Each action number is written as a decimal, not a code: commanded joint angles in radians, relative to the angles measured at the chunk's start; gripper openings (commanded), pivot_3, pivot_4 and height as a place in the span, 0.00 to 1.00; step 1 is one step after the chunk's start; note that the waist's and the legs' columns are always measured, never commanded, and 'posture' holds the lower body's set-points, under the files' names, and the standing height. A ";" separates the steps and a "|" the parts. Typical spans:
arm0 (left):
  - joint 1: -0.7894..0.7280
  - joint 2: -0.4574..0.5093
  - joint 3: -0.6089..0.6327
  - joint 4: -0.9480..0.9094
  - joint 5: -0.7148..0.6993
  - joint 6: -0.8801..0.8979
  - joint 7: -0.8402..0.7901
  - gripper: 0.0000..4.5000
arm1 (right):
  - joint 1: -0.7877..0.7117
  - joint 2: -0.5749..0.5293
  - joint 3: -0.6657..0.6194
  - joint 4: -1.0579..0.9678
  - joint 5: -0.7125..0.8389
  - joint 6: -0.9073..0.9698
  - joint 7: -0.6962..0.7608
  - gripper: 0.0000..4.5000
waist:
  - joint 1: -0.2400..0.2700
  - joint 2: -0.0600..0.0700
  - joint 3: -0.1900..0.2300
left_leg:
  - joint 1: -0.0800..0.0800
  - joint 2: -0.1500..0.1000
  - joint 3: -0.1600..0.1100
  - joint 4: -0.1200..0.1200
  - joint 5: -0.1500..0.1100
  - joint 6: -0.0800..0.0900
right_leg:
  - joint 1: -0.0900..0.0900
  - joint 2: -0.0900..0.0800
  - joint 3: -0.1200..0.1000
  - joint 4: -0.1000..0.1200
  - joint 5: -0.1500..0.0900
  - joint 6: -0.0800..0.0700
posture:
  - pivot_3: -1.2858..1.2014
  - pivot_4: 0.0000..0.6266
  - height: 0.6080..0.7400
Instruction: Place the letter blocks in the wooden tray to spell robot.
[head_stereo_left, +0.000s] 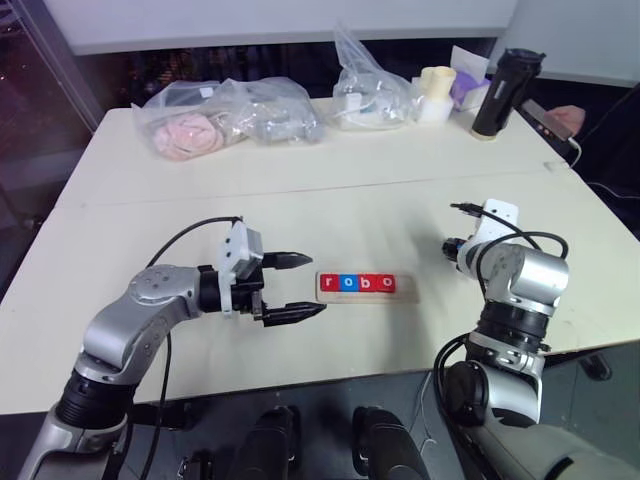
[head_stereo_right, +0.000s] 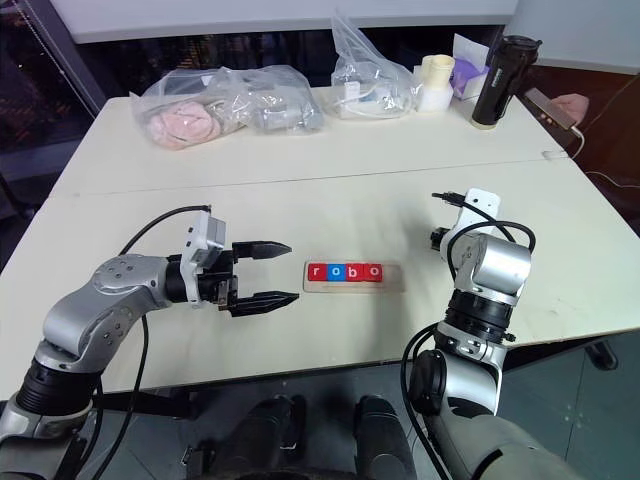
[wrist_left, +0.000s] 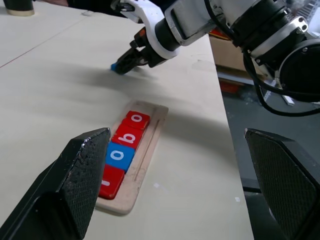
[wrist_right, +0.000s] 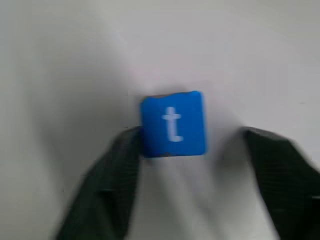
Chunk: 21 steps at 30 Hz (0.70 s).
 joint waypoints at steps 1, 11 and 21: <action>-0.005 -0.003 0.000 -0.037 0.002 -0.015 0.004 1.00 | -0.002 0.026 0.003 -0.005 0.038 0.019 -0.004 0.26 | -0.003 0.000 0.000 | 0.000 0.000 0.000 -0.001 0.000 0.000 | 0.000 0.000 0.000 0.000 0.000 0.000 | 0.52 0.24 0.98; -0.013 -0.006 -0.009 -0.017 0.004 -0.024 -0.014 1.00 | 0.227 -0.139 0.191 -0.467 0.182 0.285 0.161 0.25 | 0.009 0.001 0.000 | -0.001 0.000 0.000 -0.001 0.000 0.000 | -0.001 0.000 0.000 -0.001 0.000 0.000 | 0.52 0.24 0.98; -0.014 -0.015 -0.021 -0.001 0.012 -0.044 -0.020 1.00 | 0.443 -0.200 0.243 -0.678 0.361 0.285 0.129 0.25 | 0.006 0.001 0.001 | -0.002 0.002 -0.002 -0.003 -0.002 -0.003 | -0.002 -0.003 0.000 -0.003 -0.003 0.004 | 0.52 0.24 0.98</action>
